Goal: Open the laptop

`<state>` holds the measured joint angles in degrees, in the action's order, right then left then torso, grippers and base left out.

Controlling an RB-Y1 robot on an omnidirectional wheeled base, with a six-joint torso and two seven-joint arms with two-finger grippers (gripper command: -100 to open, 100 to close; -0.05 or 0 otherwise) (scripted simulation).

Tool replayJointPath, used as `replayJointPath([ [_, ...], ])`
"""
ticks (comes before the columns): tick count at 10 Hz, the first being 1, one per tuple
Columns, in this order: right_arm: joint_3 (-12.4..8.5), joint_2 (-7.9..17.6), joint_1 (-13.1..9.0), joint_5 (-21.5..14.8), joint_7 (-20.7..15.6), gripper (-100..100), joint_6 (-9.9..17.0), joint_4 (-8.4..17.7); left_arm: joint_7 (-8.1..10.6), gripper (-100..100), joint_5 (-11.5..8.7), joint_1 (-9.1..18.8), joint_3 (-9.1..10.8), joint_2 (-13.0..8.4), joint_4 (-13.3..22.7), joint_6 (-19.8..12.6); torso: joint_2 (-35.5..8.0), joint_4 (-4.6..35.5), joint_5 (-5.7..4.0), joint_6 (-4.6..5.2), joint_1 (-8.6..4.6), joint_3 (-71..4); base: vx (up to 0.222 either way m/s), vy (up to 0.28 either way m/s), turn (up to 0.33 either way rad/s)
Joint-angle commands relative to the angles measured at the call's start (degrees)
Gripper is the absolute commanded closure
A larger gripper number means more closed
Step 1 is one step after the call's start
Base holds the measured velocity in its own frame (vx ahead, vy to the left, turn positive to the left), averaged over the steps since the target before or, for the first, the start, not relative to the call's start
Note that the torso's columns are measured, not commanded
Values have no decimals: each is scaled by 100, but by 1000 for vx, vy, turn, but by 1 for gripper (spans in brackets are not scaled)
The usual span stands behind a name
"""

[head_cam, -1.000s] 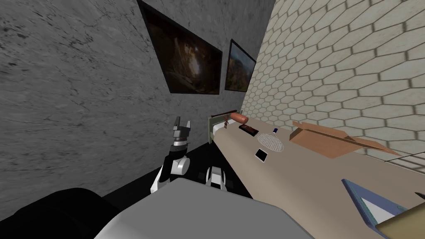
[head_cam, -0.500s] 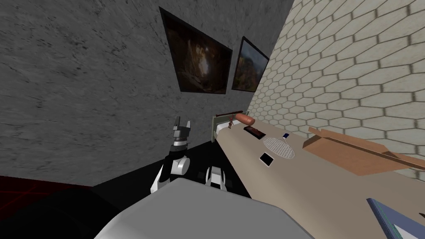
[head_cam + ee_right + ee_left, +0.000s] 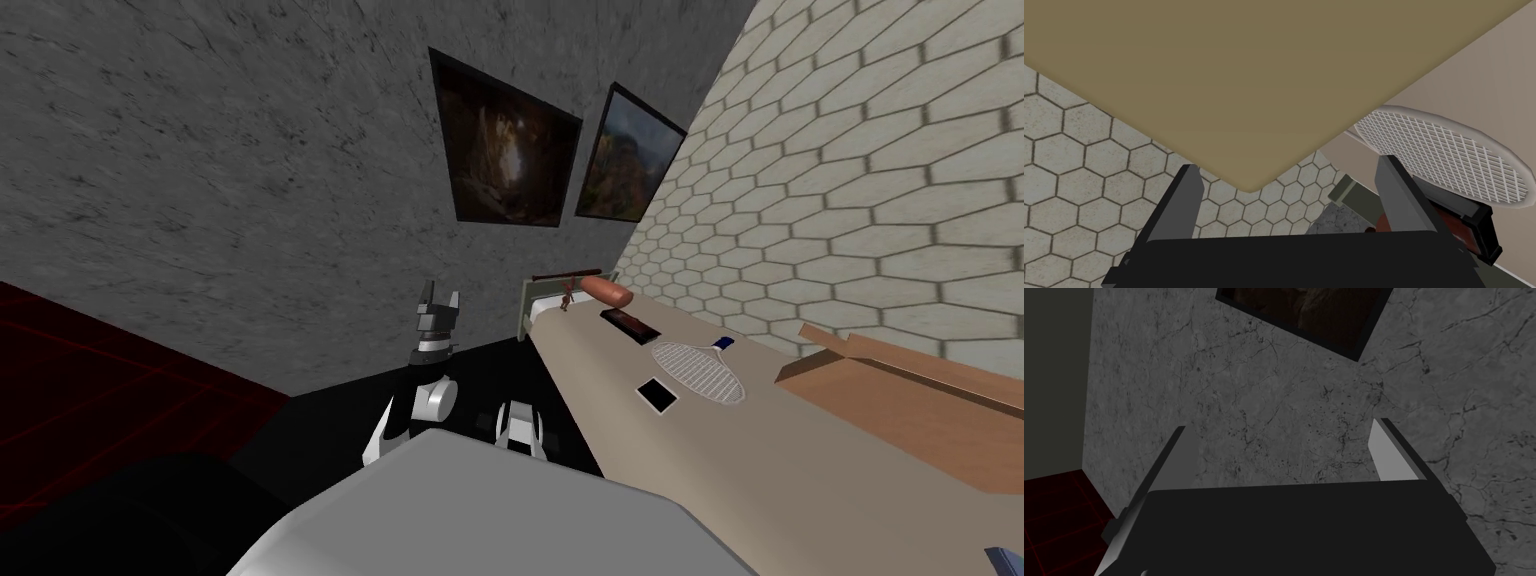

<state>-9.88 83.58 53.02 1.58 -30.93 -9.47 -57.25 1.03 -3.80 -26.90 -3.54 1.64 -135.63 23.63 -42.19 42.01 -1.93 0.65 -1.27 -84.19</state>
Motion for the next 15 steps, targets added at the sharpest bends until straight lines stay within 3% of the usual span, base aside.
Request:
replayJointPath([
  [1,210,-123,149,134,49,100,21,-164,0,0,0,0,0,0,0,0,-18,3,-5,3,11,12,22,2,-30],
  [5,147,-123,149,134,49,100,21,-164,0,0,0,1,0,0,0,0,-43,15,-2,-12,-9,27,0,5,0],
  [6,-106,206,372,228,72,100,17,-185,0,0,0,1,0,0,0,0,-34,12,2,-14,-8,21,49,-15,-152],
  [8,-192,602,706,394,146,100,-159,-240,0,0,0,-2,1,-1,0,0,5,7,61,-23,16,-19,129,-47,-256],
  [9,-192,602,729,394,146,100,-159,-240,0,0,0,-2,1,-1,-1,0,7,6,77,-34,27,-25,90,-33,-124],
  [10,-336,800,758,450,152,-100,-195,-176,0,0,0,-1,1,-1,0,0,-13,13,91,-49,44,-16,54,-1,-175],
  [11,-436,1001,871,525,178,-100,-254,-165,0,0,0,-1,1,-1,0,0,-26,26,140,-56,80,-17,49,20,-276],
  [12,-411,1004,828,525,178,-100,-254,-165,0,0,0,-1,1,0,0,0,-26,31,182,-61,125,-24,27,14,-113],
  [13,-436,1004,871,525,178,-100,-254,-165,0,0,0,1,0,0,0,0,-24,31,197,-67,145,-28,1,5,21],
  [14,-537,1208,983,599,205,-100,-314,-153,0,0,0,1,0,0,0,0,-21,30,199,-68,143,-32,11,8,-186],
  [15,-525,1208,947,599,205,-100,-314,-153,0,0,0,0,0,0,0,0,-12,29,196,-60,135,-37,17,16,-98],
])
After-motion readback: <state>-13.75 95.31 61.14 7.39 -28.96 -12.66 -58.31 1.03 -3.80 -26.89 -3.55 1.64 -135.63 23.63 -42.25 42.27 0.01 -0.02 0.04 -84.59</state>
